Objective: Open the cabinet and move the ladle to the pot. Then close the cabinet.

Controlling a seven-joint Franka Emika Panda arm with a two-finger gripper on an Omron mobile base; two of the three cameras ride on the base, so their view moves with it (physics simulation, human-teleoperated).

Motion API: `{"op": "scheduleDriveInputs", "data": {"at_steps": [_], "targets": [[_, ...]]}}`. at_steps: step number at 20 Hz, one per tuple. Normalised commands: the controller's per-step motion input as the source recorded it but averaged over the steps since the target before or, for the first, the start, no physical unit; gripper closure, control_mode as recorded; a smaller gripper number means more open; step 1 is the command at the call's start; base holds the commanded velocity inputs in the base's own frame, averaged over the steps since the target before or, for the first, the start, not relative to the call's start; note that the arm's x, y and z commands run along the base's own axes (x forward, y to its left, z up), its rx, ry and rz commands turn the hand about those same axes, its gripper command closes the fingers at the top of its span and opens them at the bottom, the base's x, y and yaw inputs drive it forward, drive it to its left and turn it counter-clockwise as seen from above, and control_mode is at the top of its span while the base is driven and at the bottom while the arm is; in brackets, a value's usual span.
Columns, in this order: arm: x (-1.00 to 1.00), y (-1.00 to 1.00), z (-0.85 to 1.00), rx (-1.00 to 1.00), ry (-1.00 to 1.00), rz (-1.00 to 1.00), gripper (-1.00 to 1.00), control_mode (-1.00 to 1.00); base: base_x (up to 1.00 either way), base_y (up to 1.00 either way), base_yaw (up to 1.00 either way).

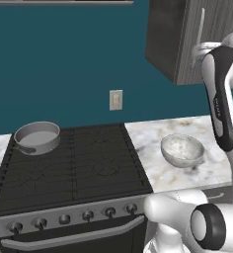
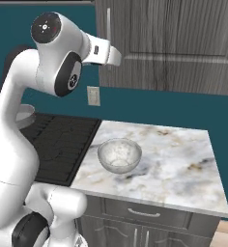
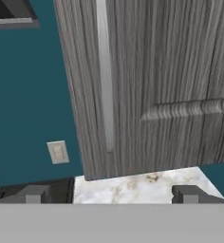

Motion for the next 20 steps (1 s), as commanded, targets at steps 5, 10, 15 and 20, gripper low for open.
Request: {"op": "scheduleDriveInputs", "data": {"at_steps": [5, 10, 15, 20], "targets": [[0.37, -0.17, 0.0, 0.01, 0.0, 0.05, -1.0, -1.0, 0.0, 0.0, 0.0], [0.44, -0.01, 0.0, 0.04, 0.02, 0.05, -1.0, -1.0, 0.0, 0.0, 0.0], [0.52, 0.0, 0.0, 0.07, 0.01, 0.03, -1.0, -1.0, 0.0, 0.0, 0.0], [0.54, 0.0, 0.0, 0.05, 0.0, 0.0, -1.0, -1.0, 0.0, 0.0, 0.0]]}}
